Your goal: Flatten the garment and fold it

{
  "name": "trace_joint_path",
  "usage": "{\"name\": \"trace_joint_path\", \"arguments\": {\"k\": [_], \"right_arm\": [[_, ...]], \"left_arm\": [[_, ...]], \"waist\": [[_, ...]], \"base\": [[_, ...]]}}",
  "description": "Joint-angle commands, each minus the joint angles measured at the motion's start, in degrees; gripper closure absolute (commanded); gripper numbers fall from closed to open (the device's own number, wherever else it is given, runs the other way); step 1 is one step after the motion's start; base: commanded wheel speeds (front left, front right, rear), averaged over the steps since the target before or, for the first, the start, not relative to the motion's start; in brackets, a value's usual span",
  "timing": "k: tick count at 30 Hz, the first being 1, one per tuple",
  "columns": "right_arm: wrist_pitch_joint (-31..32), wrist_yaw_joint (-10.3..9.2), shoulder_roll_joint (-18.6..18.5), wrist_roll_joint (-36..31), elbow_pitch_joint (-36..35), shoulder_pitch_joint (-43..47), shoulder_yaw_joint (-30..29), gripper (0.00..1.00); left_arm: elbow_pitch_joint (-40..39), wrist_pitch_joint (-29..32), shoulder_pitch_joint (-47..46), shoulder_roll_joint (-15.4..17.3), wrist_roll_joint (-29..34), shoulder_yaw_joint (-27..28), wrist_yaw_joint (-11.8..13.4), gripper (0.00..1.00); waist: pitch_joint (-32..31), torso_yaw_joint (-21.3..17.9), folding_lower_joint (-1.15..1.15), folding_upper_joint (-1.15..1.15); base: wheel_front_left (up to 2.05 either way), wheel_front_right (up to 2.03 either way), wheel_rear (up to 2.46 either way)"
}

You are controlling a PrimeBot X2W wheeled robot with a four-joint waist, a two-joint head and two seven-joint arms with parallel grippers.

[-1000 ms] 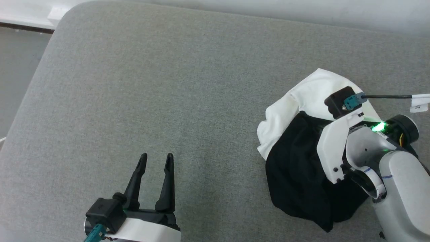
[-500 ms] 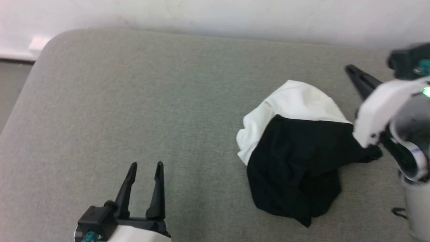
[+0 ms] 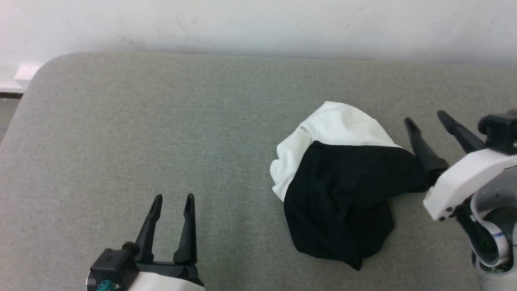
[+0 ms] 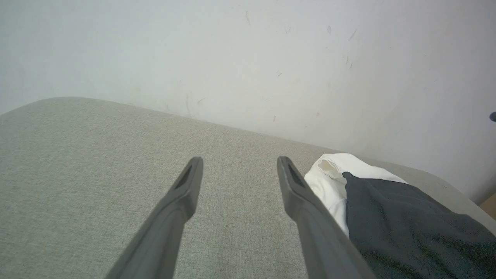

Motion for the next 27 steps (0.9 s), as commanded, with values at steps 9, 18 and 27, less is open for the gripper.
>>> {"name": "trace_joint_path", "arguments": {"k": [9, 18, 27], "right_arm": [[12.41, -0.04, -2.42, 2.03, 5.64, -4.53, 9.25, 0.0], [24.7, -0.04, -6.37, 2.68, 14.82, -7.9, 15.43, 0.0], [27.05, -0.04, -7.18, -0.35, 15.49, -9.9, 16.61, 1.0]], "left_arm": [[-0.3, 0.07, -1.11, 0.15, 0.14, -0.71, 0.28, 0.0], [2.46, -0.25, -3.87, -1.56, -0.69, -2.24, -0.88, 0.0], [4.73, -0.41, -5.5, -2.84, -0.79, -2.26, -1.53, 0.0]], "waist": [[2.63, 4.07, 0.0, 0.0], [7.13, 9.38, 0.0, 0.0], [8.24, 11.66, 0.0, 0.0]], "base": [[0.0, 0.0, 0.0], [0.0, 0.0, 0.0], [0.0, 0.0, 0.0]]}}
